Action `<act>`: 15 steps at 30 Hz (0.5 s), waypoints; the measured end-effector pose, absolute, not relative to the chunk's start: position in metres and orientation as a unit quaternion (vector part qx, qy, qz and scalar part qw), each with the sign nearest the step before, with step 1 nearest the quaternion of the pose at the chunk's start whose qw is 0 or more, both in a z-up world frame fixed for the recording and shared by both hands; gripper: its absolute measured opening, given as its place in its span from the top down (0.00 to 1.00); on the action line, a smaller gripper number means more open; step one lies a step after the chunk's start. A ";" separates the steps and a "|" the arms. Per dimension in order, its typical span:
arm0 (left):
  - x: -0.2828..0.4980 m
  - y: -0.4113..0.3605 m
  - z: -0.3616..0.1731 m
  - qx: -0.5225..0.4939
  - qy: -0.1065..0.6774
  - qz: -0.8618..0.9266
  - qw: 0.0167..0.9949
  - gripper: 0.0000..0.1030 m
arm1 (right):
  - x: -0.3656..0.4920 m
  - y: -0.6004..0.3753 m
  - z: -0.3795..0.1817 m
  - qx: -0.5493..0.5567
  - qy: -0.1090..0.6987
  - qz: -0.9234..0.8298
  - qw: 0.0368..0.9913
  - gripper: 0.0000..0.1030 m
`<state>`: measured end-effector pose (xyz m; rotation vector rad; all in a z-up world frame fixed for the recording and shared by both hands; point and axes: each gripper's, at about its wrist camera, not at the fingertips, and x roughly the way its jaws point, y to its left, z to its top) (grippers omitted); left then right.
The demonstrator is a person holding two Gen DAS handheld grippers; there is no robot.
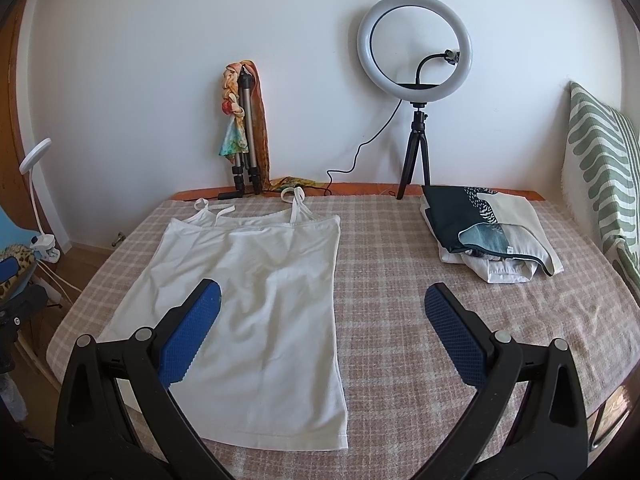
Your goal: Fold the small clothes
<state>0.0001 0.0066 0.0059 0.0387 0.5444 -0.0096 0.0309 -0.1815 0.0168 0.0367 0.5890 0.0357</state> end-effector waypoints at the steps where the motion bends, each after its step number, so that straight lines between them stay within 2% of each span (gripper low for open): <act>1: 0.001 0.007 0.006 0.020 0.269 -0.005 0.963 0.01 | 0.031 -0.182 0.017 0.018 0.290 0.017 0.957 0.00; 15: 0.001 0.007 0.002 0.029 0.271 -0.005 0.962 0.01 | 0.030 -0.183 0.015 0.019 0.290 0.012 0.957 0.00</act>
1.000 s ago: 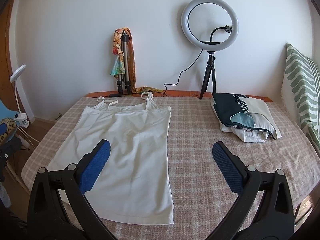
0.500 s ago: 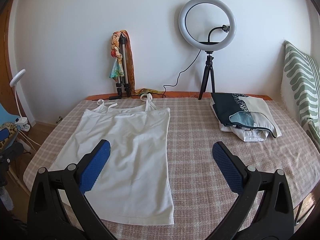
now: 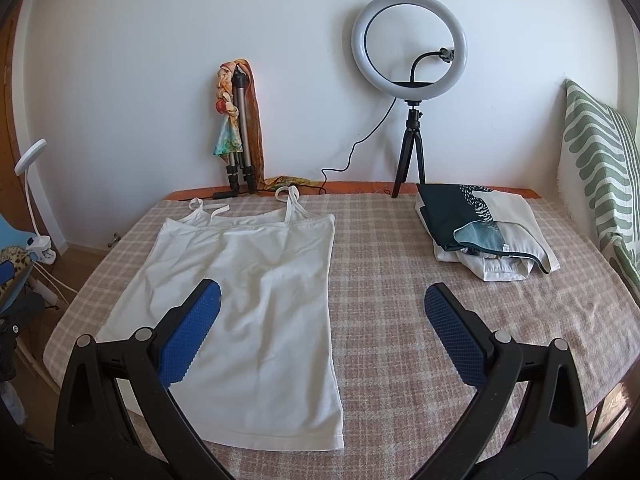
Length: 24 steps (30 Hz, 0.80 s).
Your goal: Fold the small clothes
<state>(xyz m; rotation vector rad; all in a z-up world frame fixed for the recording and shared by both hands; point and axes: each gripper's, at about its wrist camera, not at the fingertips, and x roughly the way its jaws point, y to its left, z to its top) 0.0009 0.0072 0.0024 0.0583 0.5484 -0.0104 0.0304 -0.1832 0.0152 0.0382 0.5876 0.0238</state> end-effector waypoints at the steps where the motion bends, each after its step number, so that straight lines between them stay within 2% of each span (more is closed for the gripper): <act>1: 0.001 0.007 0.002 0.030 0.271 -0.005 0.962 0.01 | 0.030 -0.183 0.015 0.018 0.289 0.011 0.957 0.00; 24: -0.001 0.018 -0.005 0.021 0.281 -0.016 0.959 0.01 | 0.037 -0.180 0.012 0.021 0.293 0.013 0.956 0.00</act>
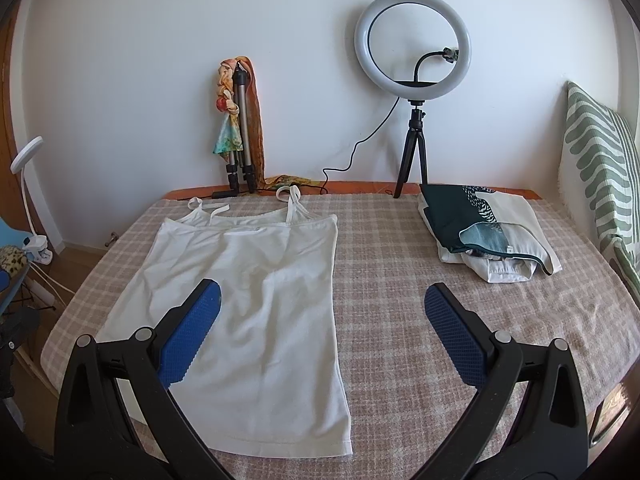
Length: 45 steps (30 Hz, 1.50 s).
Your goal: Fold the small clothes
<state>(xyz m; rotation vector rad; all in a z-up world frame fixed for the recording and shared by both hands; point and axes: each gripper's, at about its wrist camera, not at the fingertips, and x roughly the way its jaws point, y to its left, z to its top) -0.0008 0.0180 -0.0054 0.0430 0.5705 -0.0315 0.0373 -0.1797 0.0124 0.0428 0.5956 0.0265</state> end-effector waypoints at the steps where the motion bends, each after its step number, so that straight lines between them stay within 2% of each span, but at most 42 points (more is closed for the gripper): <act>1: 0.000 0.020 -0.007 0.017 0.286 -0.020 0.958 0.01 | 0.038 -0.179 0.013 0.022 0.293 0.014 0.956 0.00; 9: 0.021 0.058 -0.051 -0.050 0.384 0.006 0.922 0.01 | 0.052 -0.161 0.014 0.045 0.288 0.043 0.956 0.00; 15: 0.024 0.094 -0.084 -0.093 0.431 0.034 0.897 0.02 | 0.077 -0.140 0.009 0.065 0.322 0.103 0.939 0.00; 16: 0.023 0.098 -0.088 -0.096 0.433 0.037 0.896 0.07 | 0.083 -0.135 0.008 0.066 0.328 0.113 0.936 0.00; 20: 0.023 0.114 -0.102 -0.113 0.453 0.042 0.883 0.16 | 0.109 -0.106 0.006 0.044 0.353 0.155 0.922 0.00; 23: 0.024 0.125 -0.113 -0.141 0.463 0.034 0.874 0.36 | 0.133 -0.078 0.006 0.023 0.362 0.189 0.912 0.00; 24: 0.024 0.129 -0.116 -0.153 0.466 0.027 0.871 0.50 | 0.142 -0.069 0.006 0.022 0.368 0.200 0.908 0.00; 25: 0.024 0.132 -0.120 -0.163 0.469 0.025 0.868 0.54 | 0.152 -0.061 0.006 0.026 0.376 0.209 0.903 0.00; 26: 0.024 0.134 -0.124 -0.170 0.472 0.025 0.865 0.54 | 0.162 -0.053 0.005 0.033 0.387 0.222 0.894 0.06; 27: 0.025 0.136 -0.128 -0.174 0.477 0.026 0.861 0.55 | 0.174 -0.043 0.002 0.042 0.405 0.236 0.882 0.16; 30: 0.028 0.136 -0.135 -0.175 0.486 0.020 0.856 0.60 | 0.209 -0.015 -0.015 0.068 0.460 0.269 0.843 0.32; 32: 0.030 0.135 -0.138 -0.174 0.490 0.015 0.854 0.61 | 0.231 0.005 -0.028 0.069 0.486 0.273 0.828 0.38; 45: 0.043 0.141 -0.151 -0.179 0.498 -0.003 0.848 0.61 | 0.336 0.106 -0.098 0.058 0.553 0.230 0.798 0.47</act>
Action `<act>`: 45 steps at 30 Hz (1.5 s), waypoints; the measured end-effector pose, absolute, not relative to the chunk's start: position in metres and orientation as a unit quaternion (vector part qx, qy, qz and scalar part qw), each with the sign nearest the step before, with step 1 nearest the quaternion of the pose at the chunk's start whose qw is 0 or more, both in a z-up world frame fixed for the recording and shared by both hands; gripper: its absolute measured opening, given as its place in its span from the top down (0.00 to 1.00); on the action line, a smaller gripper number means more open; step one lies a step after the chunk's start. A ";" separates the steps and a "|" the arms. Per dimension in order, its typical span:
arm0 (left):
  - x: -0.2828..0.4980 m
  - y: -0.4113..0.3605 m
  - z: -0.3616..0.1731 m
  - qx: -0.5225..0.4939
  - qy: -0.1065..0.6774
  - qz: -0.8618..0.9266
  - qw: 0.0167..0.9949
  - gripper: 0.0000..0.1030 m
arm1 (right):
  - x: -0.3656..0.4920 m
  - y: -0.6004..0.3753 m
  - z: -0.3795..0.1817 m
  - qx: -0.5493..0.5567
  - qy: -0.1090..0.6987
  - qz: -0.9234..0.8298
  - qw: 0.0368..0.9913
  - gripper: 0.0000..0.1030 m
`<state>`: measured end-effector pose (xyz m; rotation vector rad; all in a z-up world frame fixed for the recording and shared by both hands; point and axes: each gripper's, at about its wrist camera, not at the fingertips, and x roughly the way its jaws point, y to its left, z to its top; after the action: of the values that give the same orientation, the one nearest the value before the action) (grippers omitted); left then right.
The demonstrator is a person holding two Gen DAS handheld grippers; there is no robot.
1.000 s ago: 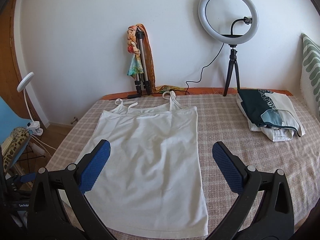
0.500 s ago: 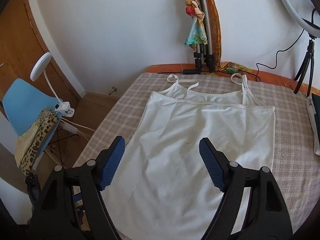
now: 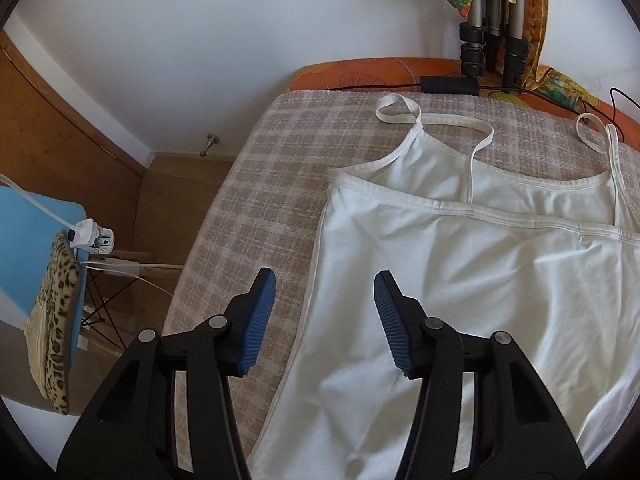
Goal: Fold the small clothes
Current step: 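Close the left gripper on the camisole hem edge while the right gripper grips the strap end, then fold the gripped side edge lengthwise over the camisole middle with both grippers, then open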
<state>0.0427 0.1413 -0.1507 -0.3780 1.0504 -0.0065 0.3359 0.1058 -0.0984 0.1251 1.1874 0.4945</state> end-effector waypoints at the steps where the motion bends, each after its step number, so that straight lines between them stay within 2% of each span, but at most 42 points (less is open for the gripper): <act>1: 0.044 0.141 -0.151 -0.176 0.498 -0.003 0.849 0.64 | 0.341 0.112 -0.101 0.051 0.552 0.226 0.801 0.47; 4: 0.047 0.140 -0.152 -0.174 0.498 -0.008 0.849 0.77 | 0.354 0.126 -0.109 0.030 0.555 0.214 0.803 0.47; 8: 0.051 0.140 -0.152 -0.183 0.495 -0.025 0.849 0.79 | 0.369 0.140 -0.122 0.014 0.565 0.202 0.800 0.47; 10: 0.054 0.138 -0.153 -0.171 0.496 -0.030 0.851 0.88 | 0.374 0.147 -0.128 -0.002 0.567 0.192 0.801 0.47; 13: 0.055 0.140 -0.154 -0.173 0.493 -0.037 0.852 0.92 | 0.378 0.157 -0.139 -0.035 0.574 0.175 0.799 0.48; 16: 0.056 0.145 -0.154 -0.197 0.489 -0.051 0.848 0.95 | 0.380 0.162 -0.142 -0.060 0.568 0.166 0.804 0.61; 18: 0.055 0.146 -0.152 -0.204 0.482 -0.055 0.850 0.97 | 0.382 0.160 -0.141 -0.064 0.569 0.163 0.803 0.82; 20: 0.053 0.145 -0.148 -0.202 0.473 -0.057 0.856 0.98 | 0.384 0.154 -0.139 -0.050 0.572 0.170 0.801 0.92; 32: 0.050 0.110 -0.114 -0.185 0.430 -0.113 0.876 0.99 | 0.380 0.106 -0.101 -0.018 0.541 0.189 0.819 0.96; 45: 0.061 0.046 -0.112 -0.134 0.454 -0.178 0.863 0.99 | 0.374 0.039 -0.099 -0.030 0.535 0.146 0.832 0.96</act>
<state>0.0615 0.0456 -0.1121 -0.2802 0.9516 -0.3732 0.3741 0.0387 -0.0988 -0.0638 1.1345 0.3091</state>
